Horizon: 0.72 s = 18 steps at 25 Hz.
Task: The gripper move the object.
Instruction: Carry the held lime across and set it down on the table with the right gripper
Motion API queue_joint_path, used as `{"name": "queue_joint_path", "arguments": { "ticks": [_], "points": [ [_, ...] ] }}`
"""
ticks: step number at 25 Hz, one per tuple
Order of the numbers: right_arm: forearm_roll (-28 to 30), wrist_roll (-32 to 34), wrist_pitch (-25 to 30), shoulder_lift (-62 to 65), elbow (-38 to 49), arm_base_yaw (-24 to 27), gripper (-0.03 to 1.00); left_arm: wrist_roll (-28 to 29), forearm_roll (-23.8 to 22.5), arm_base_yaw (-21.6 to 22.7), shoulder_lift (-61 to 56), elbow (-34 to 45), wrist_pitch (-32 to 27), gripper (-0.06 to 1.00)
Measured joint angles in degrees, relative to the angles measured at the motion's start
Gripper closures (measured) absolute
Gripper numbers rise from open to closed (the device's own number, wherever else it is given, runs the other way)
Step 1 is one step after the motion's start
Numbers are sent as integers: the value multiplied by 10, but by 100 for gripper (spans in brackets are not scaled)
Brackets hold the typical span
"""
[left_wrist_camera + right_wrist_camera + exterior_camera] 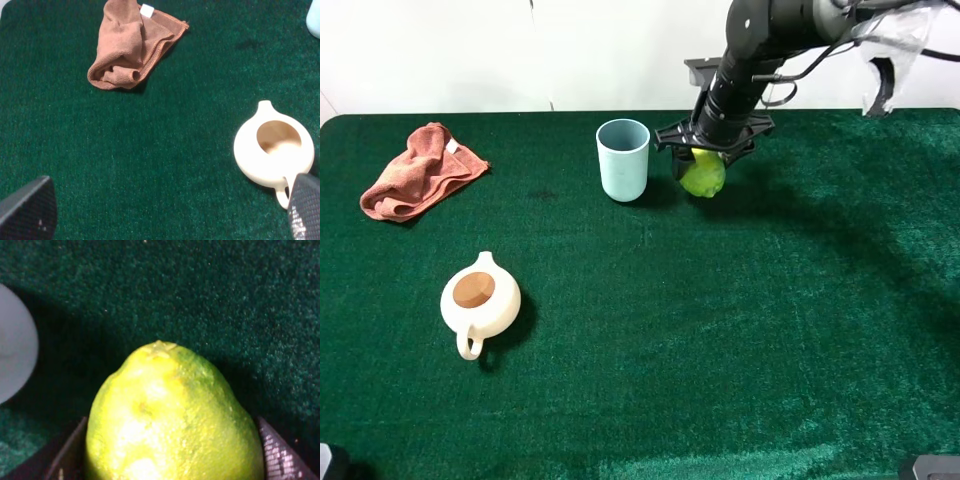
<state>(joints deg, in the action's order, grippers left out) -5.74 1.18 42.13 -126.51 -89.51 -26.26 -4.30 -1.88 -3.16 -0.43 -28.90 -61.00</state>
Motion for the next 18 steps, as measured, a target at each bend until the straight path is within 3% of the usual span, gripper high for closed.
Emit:
{"name": "queue_joint_path", "arguments": {
  "ticks": [18],
  "points": [
    [-5, 1, -18, -8, 0, 0, 49, 0, 0, 0, 0, 0, 0, 1]
  ]
}}
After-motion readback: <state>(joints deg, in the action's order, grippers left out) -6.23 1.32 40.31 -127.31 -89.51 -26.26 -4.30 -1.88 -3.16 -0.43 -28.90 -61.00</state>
